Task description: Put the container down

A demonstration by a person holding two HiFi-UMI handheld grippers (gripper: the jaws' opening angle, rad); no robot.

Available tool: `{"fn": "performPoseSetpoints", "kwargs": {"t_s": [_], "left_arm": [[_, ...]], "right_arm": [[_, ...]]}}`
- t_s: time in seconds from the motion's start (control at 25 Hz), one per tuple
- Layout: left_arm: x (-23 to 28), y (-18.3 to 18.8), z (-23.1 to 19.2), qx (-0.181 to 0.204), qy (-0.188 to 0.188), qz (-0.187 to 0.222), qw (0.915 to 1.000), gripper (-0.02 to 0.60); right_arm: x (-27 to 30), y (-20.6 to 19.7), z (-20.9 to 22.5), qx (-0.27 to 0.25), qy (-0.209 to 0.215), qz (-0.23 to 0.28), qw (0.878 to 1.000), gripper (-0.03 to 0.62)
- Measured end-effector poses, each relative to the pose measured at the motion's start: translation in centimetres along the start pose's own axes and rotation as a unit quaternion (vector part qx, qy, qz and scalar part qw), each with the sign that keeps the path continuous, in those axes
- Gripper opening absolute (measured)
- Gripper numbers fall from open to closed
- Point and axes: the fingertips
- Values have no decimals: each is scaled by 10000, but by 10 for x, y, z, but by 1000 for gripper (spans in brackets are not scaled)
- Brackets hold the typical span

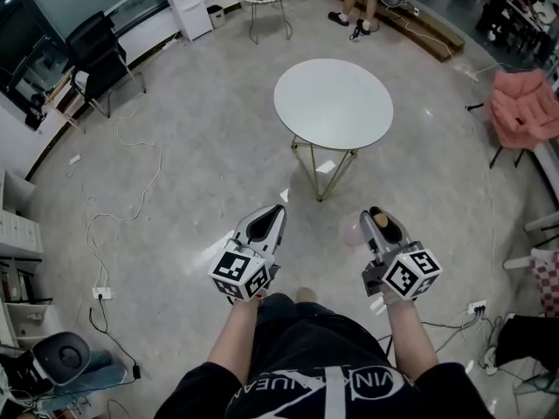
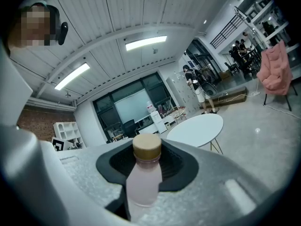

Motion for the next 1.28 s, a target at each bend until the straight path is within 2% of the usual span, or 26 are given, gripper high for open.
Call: {"fn": "performPoseSetpoints", "kwargs": {"t_s": [0.52,0.76,1.28], "left_arm": [[41,-14,-21,-19,-62,-141,9999,15],[86,2,-30,-55,-187,-125,9997,15],[183,21,-44,-45,-512,-377,9980,15]], "right_arm": [[29,-3,34,100,-48,-27,9999,123],[52,15,55,129,-142,14,9998,123],[99,49,117,245,-386,64,9989,123]]}}
Point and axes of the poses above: the fingertips, and each gripper's own axes: x forward along the fingers, z to its right, y out of its top, and after that the axes turned 14 degrees about y, right-handed
